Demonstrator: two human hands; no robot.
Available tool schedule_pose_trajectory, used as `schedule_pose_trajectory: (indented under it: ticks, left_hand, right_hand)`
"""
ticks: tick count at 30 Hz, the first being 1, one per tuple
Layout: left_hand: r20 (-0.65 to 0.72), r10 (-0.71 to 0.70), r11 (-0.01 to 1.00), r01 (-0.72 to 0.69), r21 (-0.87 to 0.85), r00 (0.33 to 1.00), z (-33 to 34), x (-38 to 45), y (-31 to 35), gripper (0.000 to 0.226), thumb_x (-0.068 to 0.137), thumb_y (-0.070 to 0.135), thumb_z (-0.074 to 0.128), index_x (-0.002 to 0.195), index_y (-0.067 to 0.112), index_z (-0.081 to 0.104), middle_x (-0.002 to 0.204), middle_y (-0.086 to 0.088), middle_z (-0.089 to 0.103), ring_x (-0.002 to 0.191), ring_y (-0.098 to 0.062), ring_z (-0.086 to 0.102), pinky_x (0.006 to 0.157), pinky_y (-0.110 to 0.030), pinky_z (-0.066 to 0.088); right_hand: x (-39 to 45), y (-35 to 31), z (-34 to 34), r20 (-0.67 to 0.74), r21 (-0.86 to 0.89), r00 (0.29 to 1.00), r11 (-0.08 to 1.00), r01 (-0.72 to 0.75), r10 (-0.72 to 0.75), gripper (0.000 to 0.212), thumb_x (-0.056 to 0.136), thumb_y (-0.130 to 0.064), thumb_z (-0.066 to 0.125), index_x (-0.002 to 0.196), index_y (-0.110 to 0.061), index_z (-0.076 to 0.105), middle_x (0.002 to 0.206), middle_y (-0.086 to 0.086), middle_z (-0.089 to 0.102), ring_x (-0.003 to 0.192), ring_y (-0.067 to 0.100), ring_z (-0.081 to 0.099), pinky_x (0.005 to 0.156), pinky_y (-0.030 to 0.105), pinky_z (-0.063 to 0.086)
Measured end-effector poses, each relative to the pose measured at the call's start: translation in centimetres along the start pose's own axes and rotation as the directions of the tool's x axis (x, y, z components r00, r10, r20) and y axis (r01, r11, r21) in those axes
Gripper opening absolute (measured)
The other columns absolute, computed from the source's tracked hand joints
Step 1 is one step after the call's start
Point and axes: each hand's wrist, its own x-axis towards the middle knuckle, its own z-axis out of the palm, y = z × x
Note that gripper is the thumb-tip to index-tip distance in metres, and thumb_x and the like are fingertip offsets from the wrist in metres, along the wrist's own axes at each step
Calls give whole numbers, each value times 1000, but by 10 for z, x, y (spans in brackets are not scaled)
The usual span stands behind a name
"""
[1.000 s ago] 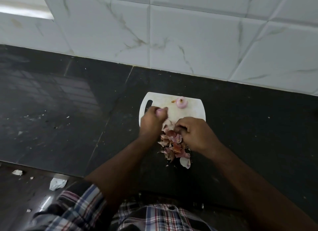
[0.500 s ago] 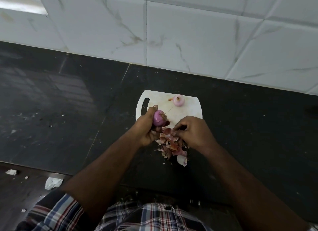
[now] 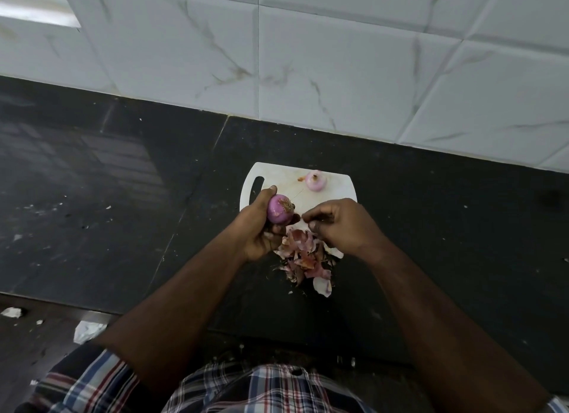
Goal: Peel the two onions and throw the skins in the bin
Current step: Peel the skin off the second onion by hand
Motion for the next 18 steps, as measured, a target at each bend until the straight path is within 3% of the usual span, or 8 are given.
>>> schedule_pose_trajectory:
  ticks: [3, 7, 12, 14, 16, 18]
  left_hand:
    - [17, -6, 1000, 7, -23, 1000, -1, -1, 0, 51, 97, 56, 50, 100, 5, 57, 88, -15, 71, 36, -5, 40, 31, -13, 30]
    - [67, 5, 999, -2, -45, 998, 8, -6, -3, 48, 98, 54, 48, 96, 7, 57, 64, -6, 61, 36, -5, 41, 29, -13, 30]
    - [-90, 173, 985, -173, 8, 981, 29, -12, -10, 43, 98, 53, 51, 99, 11, 60, 58, -3, 54, 43, -9, 41, 33, -16, 29]
    - [-139, 253, 967, -253, 15, 957, 37, -14, -15, 44, 99, 52, 49, 92, 10, 61, 59, -3, 52, 45, -11, 39, 37, -18, 30]
    - [-178, 330, 943, -334, 12, 927, 44, -14, -19, 46, 102, 50, 44, 84, 11, 60, 55, -2, 51, 45, -13, 37, 40, -20, 28]
    - [-191, 400, 916, -398, 50, 896, 49, -14, -20, 48, 103, 48, 40, 81, 11, 61, 57, -5, 49, 44, -13, 35, 45, -23, 27]
  right_hand:
    - [-1, -2, -1, -144, 168, 989, 986, -16, 40, 28, 85, -22, 77, 113, -20, 74, 95, -3, 77, 83, 8, 72, 78, 30, 59]
    - [1, -14, 13, -122, 295, 993, 955, 34, 2, 45, 83, -32, 79, 125, -17, 68, 106, -5, 72, 92, 10, 69, 82, 29, 58]
    - [5, -16, 39, -361, 404, 929, 911, 80, 79, 12, 86, -17, 76, 97, -15, 78, 90, -6, 77, 88, 9, 72, 84, 34, 59]
    - [6, -20, 45, -466, 344, 878, 937, 67, 108, 4, 87, -17, 73, 88, -15, 76, 83, -7, 74, 82, 6, 69, 78, 23, 55]
    - [5, -26, 49, -534, 334, 832, 942, 40, 154, 9, 88, -16, 72, 79, -16, 71, 74, -10, 69, 72, 2, 64, 66, 9, 45]
    - [5, -31, 50, -556, 386, 798, 922, 0, 233, 15, 90, -18, 70, 75, -19, 67, 69, -12, 66, 66, 1, 61, 59, 6, 40]
